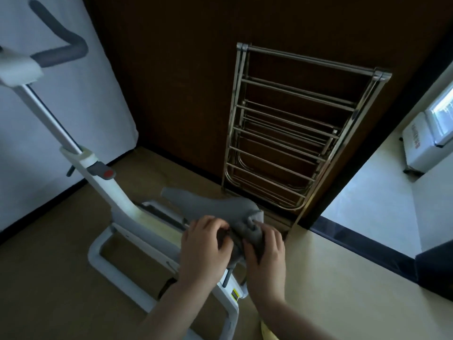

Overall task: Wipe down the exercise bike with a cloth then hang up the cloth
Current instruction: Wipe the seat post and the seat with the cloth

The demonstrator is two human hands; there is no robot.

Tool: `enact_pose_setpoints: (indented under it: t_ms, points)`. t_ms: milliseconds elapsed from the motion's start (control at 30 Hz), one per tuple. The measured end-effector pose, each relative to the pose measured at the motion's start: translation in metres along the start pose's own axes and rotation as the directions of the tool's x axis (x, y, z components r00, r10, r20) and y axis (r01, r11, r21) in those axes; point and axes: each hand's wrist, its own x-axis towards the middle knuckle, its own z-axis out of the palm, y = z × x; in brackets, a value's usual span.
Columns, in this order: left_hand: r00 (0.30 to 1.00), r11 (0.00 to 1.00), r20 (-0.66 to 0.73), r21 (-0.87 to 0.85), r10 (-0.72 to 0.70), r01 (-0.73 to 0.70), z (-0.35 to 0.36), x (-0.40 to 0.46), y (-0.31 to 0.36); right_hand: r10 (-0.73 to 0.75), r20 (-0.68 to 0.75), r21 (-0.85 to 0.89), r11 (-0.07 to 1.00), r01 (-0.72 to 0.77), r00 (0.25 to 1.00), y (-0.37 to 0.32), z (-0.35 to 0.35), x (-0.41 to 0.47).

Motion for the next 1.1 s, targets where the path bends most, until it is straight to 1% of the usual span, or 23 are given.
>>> enact_pose_setpoints:
  t_ms: [67, 133, 167, 200, 233, 333, 367, 433, 467, 500, 567, 600, 633, 667, 700, 767, 800, 867, 933, 967, 1033, 1067, 1100]
  points:
    - [0.998, 1.000, -0.062, -0.003, -0.018, 0.018, 0.008, 0.001, 0.006, 0.017, 0.033, 0.073, 0.997, -0.020, 0.999, 0.010, -0.004, 0.013]
    - [0.991, 1.000, -0.133, 0.003, -0.019, 0.019, 0.019, 0.001, 0.012, 0.132, 0.045, 0.167, 0.976, -0.138, 0.990, 0.015, -0.007, 0.033]
    - [0.987, 1.000, -0.160, 0.011, -0.014, 0.016, 0.025, 0.000, 0.016, 0.199, 0.077, 0.209, 0.955, -0.211, 0.977, 0.017, -0.006, 0.037]
    - [0.984, 1.000, -0.176, 0.014, -0.015, 0.018, 0.029, 0.001, 0.018, 0.231, 0.111, 0.222, 0.942, -0.250, 0.967, 0.015, -0.007, 0.036]
    - [0.981, 1.000, -0.194, 0.010, -0.027, 0.029, 0.033, 0.001, 0.021, 0.205, 0.138, 0.201, 0.952, -0.230, 0.969, 0.013, -0.008, 0.031]
    - [0.961, 0.996, -0.261, -0.019, -0.093, 0.092, 0.041, 0.003, 0.024, 0.021, 0.233, 0.149, 0.987, -0.057, 0.972, 0.018, -0.019, 0.036]
    - [0.954, 0.994, -0.277, -0.025, -0.112, 0.109, 0.043, 0.004, 0.025, -0.003, 0.261, 0.135, 0.990, -0.033, 0.965, 0.023, -0.021, 0.051]
    - [0.945, 0.990, -0.295, -0.032, -0.142, 0.138, 0.046, 0.003, 0.028, 0.033, 0.328, 0.134, 0.988, -0.081, 0.944, 0.029, -0.020, 0.085]
    - [0.941, 0.988, -0.300, -0.038, -0.155, 0.151, 0.047, 0.003, 0.030, 0.046, 0.372, 0.131, 0.986, -0.101, 0.927, 0.030, -0.019, 0.096]
    - [0.937, 0.986, -0.307, -0.044, -0.165, 0.159, 0.049, 0.003, 0.031, 0.011, 0.410, 0.125, 0.990, -0.068, 0.912, 0.031, -0.020, 0.100]
    - [0.923, 0.984, -0.342, -0.045, -0.175, 0.170, 0.052, 0.000, 0.033, -0.170, 0.489, 0.130, 0.984, 0.122, 0.856, 0.032, -0.028, 0.099]
    - [0.909, 0.982, -0.372, -0.037, -0.187, 0.186, 0.055, -0.002, 0.034, -0.237, 0.530, 0.146, 0.971, 0.187, 0.815, 0.033, -0.032, 0.100]
    - [0.889, 0.976, -0.406, -0.032, -0.211, 0.217, 0.058, -0.004, 0.035, -0.253, 0.564, 0.156, 0.967, 0.200, 0.786, 0.035, -0.033, 0.107]
    - [0.863, 0.965, -0.439, -0.043, -0.249, 0.257, 0.061, -0.006, 0.037, -0.224, 0.605, 0.164, 0.974, 0.155, 0.764, 0.036, -0.030, 0.119]
    - [0.834, 0.952, -0.467, -0.067, -0.294, 0.298, 0.064, -0.009, 0.039, -0.171, 0.639, 0.173, 0.982, 0.076, 0.750, 0.035, -0.026, 0.133]
    - [0.791, 0.929, -0.495, -0.110, -0.360, 0.353, 0.070, -0.014, 0.041, -0.076, 0.671, 0.158, 0.987, -0.041, 0.737, 0.036, -0.017, 0.152]
    - [0.782, 0.922, -0.496, -0.119, -0.377, 0.369, 0.071, -0.016, 0.041, -0.069, 0.675, 0.144, 0.989, -0.040, 0.734, 0.036, -0.017, 0.153]
    - [0.783, 0.912, -0.476, -0.123, -0.400, 0.391, 0.070, -0.019, 0.041, -0.154, 0.652, 0.151, 0.986, 0.073, 0.742, 0.040, -0.021, 0.144]
    - [0.782, 0.907, -0.469, -0.122, -0.410, 0.403, 0.070, -0.019, 0.042, -0.215, 0.664, 0.173, 0.976, 0.133, 0.716, 0.044, -0.026, 0.143]
    - [0.783, 0.907, -0.468, -0.119, -0.410, 0.405, 0.070, -0.020, 0.043, -0.178, 0.700, 0.149, 0.984, 0.102, 0.692, 0.045, -0.021, 0.152]
    - [0.788, 0.904, -0.452, -0.125, -0.418, 0.408, 0.070, -0.020, 0.045, -0.038, 0.776, 0.064, 0.998, -0.020, 0.629, 0.040, -0.010, 0.174]
    - [0.790, 0.902, -0.441, -0.135, -0.426, 0.411, 0.070, -0.020, 0.046, 0.012, 0.793, 0.022, 0.999, -0.048, 0.609, 0.038, -0.005, 0.179]
    - [0.793, 0.900, -0.430, -0.143, -0.432, 0.413, 0.069, -0.020, 0.047, 0.006, 0.787, 0.019, 0.999, -0.033, 0.617, 0.039, -0.004, 0.176]
